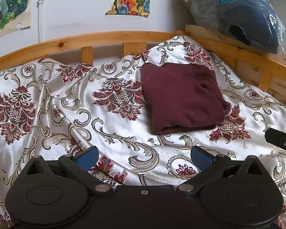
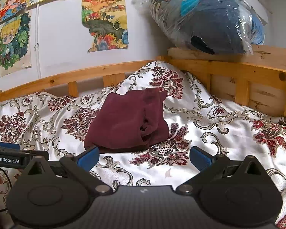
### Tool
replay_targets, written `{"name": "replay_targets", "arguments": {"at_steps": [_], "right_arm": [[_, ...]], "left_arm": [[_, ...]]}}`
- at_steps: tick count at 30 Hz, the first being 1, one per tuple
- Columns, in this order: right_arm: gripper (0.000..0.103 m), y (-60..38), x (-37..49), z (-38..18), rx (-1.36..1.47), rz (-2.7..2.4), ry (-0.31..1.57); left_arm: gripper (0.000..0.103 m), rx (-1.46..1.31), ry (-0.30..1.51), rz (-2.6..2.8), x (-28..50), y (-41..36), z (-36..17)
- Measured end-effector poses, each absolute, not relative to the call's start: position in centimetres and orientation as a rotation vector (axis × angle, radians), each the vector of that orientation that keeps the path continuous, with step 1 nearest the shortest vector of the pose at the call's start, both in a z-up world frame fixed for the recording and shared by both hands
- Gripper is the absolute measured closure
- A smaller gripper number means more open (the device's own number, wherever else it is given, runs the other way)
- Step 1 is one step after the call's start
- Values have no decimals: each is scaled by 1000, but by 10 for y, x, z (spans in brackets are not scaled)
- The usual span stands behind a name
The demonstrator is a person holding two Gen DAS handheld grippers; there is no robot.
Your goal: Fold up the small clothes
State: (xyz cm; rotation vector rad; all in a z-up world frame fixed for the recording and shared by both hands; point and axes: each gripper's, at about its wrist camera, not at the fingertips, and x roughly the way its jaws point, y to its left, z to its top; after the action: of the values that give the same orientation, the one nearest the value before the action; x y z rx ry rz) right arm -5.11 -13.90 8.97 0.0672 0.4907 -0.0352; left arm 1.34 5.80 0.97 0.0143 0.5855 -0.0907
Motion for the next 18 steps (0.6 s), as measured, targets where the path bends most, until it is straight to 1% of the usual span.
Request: {"name": "replay_targets", "arguments": {"at_steps": [18], "right_arm": [[0,-140,-53,91,72,-43,486]], "left_arm": [[1,23,569,-115,10,58,13]]}}
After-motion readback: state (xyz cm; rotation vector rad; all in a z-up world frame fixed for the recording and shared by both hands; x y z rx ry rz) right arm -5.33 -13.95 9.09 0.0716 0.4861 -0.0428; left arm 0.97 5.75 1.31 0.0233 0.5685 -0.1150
